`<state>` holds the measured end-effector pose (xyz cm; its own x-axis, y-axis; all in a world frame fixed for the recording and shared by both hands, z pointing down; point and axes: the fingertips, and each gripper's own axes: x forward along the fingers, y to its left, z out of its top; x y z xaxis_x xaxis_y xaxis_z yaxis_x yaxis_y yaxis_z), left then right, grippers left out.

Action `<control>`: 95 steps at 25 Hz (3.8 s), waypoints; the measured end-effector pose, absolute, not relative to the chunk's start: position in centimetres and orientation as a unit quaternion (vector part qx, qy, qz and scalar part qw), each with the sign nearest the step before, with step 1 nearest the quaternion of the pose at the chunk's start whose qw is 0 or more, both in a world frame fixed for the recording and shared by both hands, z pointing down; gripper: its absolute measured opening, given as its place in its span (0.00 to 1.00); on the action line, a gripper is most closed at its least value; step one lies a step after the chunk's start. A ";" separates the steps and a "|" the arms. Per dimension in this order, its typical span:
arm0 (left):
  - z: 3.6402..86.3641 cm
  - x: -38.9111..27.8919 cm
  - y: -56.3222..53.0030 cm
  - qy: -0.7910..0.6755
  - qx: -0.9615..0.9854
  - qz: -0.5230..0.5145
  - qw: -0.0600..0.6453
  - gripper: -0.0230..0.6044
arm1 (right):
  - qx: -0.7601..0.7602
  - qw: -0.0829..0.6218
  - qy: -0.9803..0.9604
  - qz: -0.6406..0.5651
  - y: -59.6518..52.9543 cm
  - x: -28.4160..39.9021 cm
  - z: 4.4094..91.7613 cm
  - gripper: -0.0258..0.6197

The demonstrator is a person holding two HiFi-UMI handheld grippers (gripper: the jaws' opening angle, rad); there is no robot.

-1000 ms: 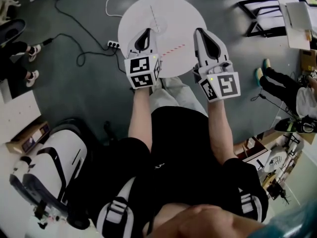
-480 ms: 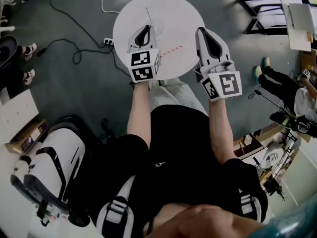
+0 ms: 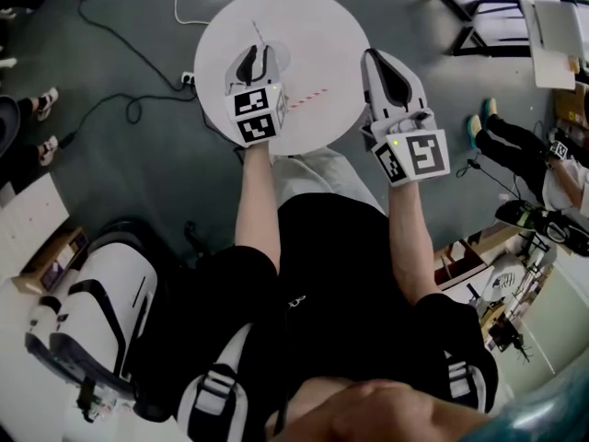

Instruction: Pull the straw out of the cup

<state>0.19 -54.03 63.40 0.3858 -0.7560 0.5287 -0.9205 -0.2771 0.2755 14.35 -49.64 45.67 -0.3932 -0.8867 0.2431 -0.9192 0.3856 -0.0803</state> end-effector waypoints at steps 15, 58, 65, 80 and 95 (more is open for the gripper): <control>67.5 0.3 -57.2 -0.557 0.755 0.196 0.285 0.17 | 0.541 0.095 -0.826 0.126 -52.1 16.4 48.2 0.07; 54.7 -2.3 -50.7 -0.553 0.803 0.089 0.203 0.07 | 0.521 0.078 -0.846 0.090 -44.7 10.1 45.2 0.07; 49.1 -2.8 -46.5 -0.538 0.824 0.054 0.170 0.07 | 0.526 0.045 -0.846 0.079 -41.8 9.0 43.0 0.07; 35.4 -3.8 -40.2 -0.547 0.834 -0.010 0.065 0.07 | 0.482 -0.051 -0.875 0.027 -40.5 6.2 34.5 0.07; 32.0 -3.2 -38.3 -0.544 0.837 -0.036 0.050 0.07 | 0.467 -0.036 -0.883 0.031 -39.6 6.1 33.4 0.07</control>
